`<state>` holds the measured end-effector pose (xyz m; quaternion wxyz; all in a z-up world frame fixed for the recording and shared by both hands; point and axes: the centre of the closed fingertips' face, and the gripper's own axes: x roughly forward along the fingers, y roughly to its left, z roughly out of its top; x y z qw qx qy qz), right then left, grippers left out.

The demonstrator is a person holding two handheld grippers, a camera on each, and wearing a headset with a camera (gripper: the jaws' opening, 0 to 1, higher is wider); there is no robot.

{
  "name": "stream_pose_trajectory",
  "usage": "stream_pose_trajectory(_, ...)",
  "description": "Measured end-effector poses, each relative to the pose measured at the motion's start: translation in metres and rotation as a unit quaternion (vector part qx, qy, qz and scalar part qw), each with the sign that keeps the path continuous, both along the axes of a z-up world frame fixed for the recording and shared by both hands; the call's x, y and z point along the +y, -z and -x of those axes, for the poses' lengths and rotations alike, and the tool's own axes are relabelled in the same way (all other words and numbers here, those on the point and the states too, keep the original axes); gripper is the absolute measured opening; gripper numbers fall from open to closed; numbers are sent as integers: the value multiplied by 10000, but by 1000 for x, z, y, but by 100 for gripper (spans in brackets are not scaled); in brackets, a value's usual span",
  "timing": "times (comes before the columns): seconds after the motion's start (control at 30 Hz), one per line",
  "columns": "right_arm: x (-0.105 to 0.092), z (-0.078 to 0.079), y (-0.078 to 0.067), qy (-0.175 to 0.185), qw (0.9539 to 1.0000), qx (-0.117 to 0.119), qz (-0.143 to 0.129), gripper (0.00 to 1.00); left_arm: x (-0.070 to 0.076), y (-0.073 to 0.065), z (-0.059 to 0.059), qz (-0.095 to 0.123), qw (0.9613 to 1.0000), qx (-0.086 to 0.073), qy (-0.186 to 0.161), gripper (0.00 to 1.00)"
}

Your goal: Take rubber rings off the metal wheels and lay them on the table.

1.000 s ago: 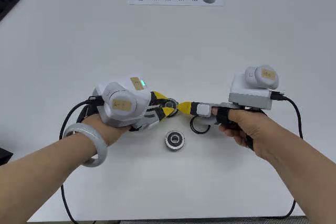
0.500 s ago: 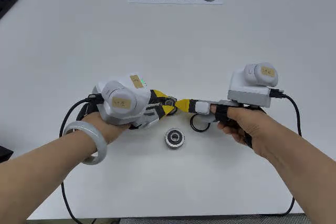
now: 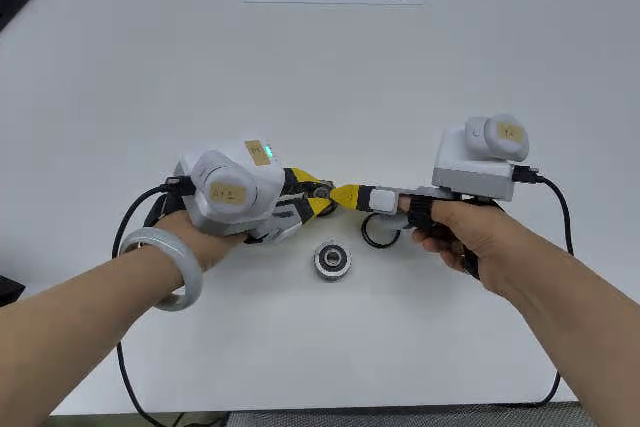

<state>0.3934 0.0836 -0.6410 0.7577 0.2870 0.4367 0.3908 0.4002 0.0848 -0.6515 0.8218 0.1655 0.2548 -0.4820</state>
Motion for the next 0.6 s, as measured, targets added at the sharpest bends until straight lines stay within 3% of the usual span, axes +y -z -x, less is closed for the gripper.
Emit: stream_pose_trajectory(0.6,3,5,-6,-51,9997,55,-212,1,0,0,0,-5,10000,2,15,14)
